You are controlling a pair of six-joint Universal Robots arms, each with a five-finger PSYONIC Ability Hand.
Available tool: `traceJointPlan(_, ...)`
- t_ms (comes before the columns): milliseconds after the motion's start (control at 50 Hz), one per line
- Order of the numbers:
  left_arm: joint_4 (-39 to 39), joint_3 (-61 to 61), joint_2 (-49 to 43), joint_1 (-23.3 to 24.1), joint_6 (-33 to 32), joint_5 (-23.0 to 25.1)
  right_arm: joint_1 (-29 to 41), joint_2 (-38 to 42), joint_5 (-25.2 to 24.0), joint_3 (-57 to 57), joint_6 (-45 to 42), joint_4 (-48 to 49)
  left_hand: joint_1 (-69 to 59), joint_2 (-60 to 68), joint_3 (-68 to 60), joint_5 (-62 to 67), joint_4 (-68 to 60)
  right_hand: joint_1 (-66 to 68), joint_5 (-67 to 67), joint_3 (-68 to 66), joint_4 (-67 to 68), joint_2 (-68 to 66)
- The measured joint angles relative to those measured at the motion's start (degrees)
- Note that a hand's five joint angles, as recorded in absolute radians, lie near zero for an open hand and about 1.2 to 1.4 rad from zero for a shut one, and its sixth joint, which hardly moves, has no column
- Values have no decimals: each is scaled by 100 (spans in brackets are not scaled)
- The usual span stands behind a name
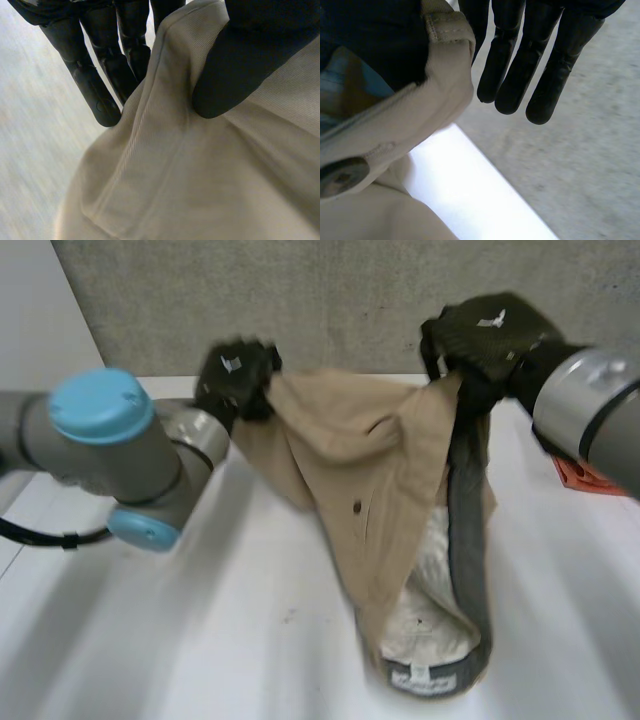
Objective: Fold the laundry.
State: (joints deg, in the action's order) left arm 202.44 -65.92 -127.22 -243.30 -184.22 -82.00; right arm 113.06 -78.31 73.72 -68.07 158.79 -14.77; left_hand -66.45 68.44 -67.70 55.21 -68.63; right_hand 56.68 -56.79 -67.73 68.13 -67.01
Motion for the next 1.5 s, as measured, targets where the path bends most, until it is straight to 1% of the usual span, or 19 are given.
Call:
traceJointPlan(120, 372, 13, 610, -70, -344, 136, -243, 761, 195, 1187, -5, 45, 0, 10, -13, 0, -17, 0, 0, 0, 1, -49)
traceJointPlan(140, 481, 133, 901, -85, -484, 211, -265, 1291, 425, 2115, -29, 112, 0, 10, -13, 0, -28, 0, -1, 0, 1, -49)
traceJointPlan(180, 513, 232, 1021, -92, -531, 184, -261, 1526, 541, 2546, -40, 171, 0, 10, -14, 0, -31, 0, -1, 0, 1, -49)
traceJointPlan(300, 542, 729, 1350, -91, -642, -467, -209, 2368, 885, 4280, -56, 811, 0, 10, -25, 0, -32, 0, -1, 0, 3, -49)
traceJointPlan(400, 539, 678, 1554, -77, -663, -728, -204, 2466, 811, 4497, 5, 1251, 0, 17, -26, 0, -32, 0, 0, -24, 4, -49)
traceJointPlan(520, 530, -304, 2106, -5, -679, -803, -257, 2139, 168, 3613, 235, 1794, 0, 28, -26, 58, -33, 0, -1, -26, 18, -49)
traceJointPlan(700, 421, -2062, 2287, 120, -680, -736, -414, 1744, -570, 1532, 116, 1505, 0, 36, -37, 109, -33, 0, -1, -26, 27, -49)
traceJointPlan(720, 329, -2514, 2159, 179, -694, -742, -536, 1743, -796, 791, -159, 1366, 0, 38, -38, 108, -33, 0, 0, -26, 27, -49)
traceJointPlan(800, 93, -2905, 1869, 272, -748, -762, -718, 1809, -1032, -84, -821, 1208, 0, 28, -37, 108, -18, -5, 1, -12, 9, -43)
traceJointPlan(860, -244, -3052, 1633, 335, -812, -790, -908, 1849, -1126, -725, -1657, 1046, 0, -57, 4, 108, 81, -1978, 2339, 2490, -2508, 2452)
traceJointPlan(880, -294, -3058, 1609, 340, -820, -793, -939, 1850, -1127, -811, -1788, 1019, 0, -105, 28, 108, 130, -1978, 2339, 2490, -2508, 2452)
traceJointPlan(920, -486, -3063, 1542, 349, -844, -801, -1052, 1815, -1098, -1135, -2255, 913, 5, -149, 65, 108, 177, -3941, 4672, 4768, -4805, 4709)
traceJointPlan(1020, -635, -3020, 1557, 349, -855, -798, -1135, 1505, -998, -1433, -2350, 831, 18, -271, 193, 89, 295, -4310, 5090, 5196, -5209, 5101)
traceJointPlan(1100, -660, -2983, 1638, 349, -845, -790, -1151, 1099, -863, -1544, -1759, 799, 18, -355, 282, 91, 377, -4464, 5258, 5420, -5359, 5313)
traceJointPlan(1180, -647, -2961, 1760, 355, -816, -783, -1138, 496, -383, -1561, -62, 631, 19, -424, 351, 61, 445, -4464, 5260, 5420, -5359, 5313)
traceJointPlan(1220, -644, -2959, 1770, 355, -815, -784, -1136, 451, -332, -1559, 81, 601, 20, -435, 360, 44, 454, -4464, 5260, 5420, -5359, 5313)
traceJointPlan(1240, -637, -2959, 1806, 354, -811, -782, -1115, 182, 17, -1561, 1006, 347, 20, -468, 396, -59, 490, -4464, 5259, 5420, -5359, 5313)
traceJointPlan(1320, -632, -2960, 1830, 346, -813, -786, -1069, -61, 506, -1671, 2039, -34, 20, -487, 414, -91, 504, -4464, 5259, 5420, -5359, 5313)
traceJointPlan(1500, -634, -2982, 1850, 339, -806, -805, -551, -72, 942, -2296, 2644, 186, 20, -497, 420, -91, 505, -4311, 4982, 5118, -5175, 5044)
